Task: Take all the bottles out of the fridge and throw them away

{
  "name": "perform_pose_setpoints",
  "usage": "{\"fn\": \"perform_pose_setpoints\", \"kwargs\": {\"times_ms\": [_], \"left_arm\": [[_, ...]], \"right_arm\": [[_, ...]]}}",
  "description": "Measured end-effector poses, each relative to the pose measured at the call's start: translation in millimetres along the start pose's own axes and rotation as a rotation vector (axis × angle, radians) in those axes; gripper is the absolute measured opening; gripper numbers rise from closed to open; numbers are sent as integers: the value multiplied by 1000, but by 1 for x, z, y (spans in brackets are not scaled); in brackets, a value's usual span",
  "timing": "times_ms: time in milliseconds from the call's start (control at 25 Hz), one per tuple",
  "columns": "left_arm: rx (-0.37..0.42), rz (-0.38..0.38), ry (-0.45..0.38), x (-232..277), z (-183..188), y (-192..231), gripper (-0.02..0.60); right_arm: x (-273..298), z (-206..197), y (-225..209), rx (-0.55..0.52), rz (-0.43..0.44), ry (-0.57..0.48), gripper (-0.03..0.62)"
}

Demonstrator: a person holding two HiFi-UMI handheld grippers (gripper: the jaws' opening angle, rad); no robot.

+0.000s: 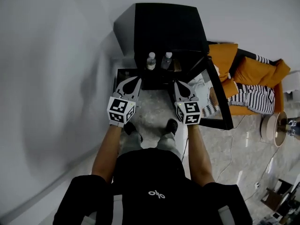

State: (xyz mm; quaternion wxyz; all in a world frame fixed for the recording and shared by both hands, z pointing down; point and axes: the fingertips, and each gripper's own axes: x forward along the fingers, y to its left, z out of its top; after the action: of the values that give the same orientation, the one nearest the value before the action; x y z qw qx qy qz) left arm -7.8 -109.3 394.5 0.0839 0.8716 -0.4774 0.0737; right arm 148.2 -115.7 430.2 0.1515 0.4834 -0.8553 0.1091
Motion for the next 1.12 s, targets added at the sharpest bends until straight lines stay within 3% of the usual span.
{"fn": "perform_pose_setpoints", "kwargs": {"times_ms": [360,1120], "left_arm": [[1,36,31,35,-17,-14,-2],[13,33,-4,44,-28,-4,-2]], "right_arm": [[19,-14,-51,10,19,27,5],[47,-27,-31,-3,16,24,5]]}}
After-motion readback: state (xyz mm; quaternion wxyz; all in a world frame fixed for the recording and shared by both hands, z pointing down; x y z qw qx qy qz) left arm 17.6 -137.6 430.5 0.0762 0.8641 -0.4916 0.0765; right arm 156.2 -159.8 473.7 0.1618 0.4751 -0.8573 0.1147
